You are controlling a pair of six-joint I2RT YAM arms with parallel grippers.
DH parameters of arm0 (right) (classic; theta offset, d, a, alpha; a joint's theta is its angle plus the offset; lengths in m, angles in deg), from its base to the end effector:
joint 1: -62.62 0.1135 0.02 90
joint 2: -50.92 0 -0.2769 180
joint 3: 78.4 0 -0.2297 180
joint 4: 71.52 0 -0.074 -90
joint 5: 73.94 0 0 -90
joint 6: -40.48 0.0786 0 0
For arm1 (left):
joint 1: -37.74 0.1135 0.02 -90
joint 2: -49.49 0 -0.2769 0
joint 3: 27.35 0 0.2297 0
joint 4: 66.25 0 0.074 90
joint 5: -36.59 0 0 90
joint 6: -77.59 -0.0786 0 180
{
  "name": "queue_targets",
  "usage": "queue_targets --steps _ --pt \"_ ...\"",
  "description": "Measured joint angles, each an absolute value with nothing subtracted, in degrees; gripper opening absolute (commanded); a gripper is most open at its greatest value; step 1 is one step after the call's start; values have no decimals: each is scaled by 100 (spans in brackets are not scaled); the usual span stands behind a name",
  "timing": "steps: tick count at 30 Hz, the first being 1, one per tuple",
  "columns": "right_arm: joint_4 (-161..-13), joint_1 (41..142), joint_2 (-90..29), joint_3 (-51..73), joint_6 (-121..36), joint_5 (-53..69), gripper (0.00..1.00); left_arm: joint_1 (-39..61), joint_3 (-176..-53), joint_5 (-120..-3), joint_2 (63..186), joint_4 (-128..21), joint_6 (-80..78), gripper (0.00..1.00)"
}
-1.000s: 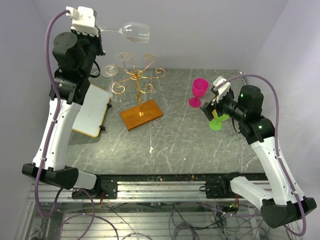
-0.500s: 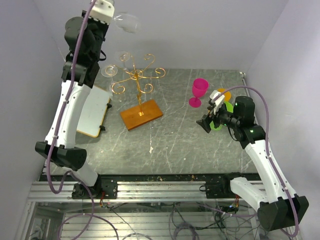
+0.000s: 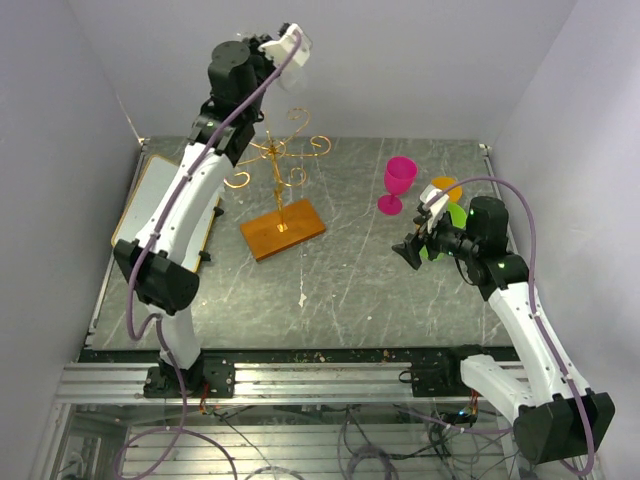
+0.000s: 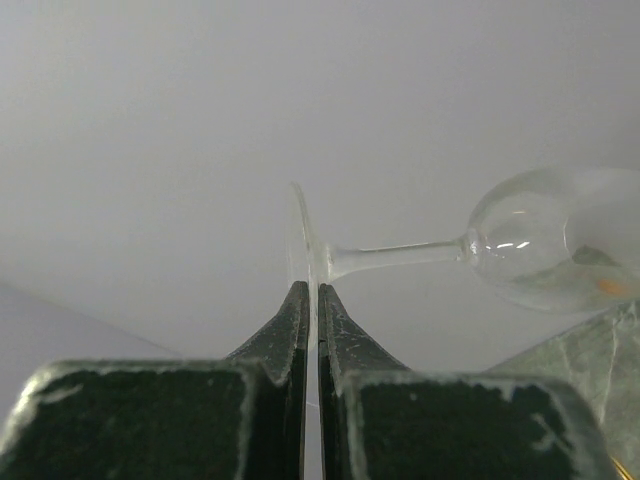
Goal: Place the wine glass upside down on the wine glass rack
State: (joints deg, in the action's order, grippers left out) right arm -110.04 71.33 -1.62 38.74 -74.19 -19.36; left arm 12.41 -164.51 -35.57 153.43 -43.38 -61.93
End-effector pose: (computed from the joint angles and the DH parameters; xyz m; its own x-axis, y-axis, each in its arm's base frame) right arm 0.1900 0.0752 0.3092 -0.1622 -0.3690 -0.9152 -0.7659 0.6318 -0.1190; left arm 0.3947 -0.1602 0.5348 0.2080 0.7026 -0.6805 -0.0360 0.7007 0.7125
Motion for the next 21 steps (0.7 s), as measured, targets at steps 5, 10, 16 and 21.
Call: queue_targets --steps 5,10,16,21 --pt "-11002 7127 -151 3891 -7417 -1960 84 1102 -16364 -3559 15627 -4319 -6759 7" --pt "-11002 7076 -127 3893 -7417 -1973 84 966 -16148 -3574 15634 -4244 -7137 7" --pt "-11002 7066 -120 3896 -7419 -2008 84 846 -15973 -3614 15632 -4030 -7458 7" --pt "-11002 7059 -120 3896 -7412 -2021 84 778 -15754 -3611 15558 -3831 -7640 7"
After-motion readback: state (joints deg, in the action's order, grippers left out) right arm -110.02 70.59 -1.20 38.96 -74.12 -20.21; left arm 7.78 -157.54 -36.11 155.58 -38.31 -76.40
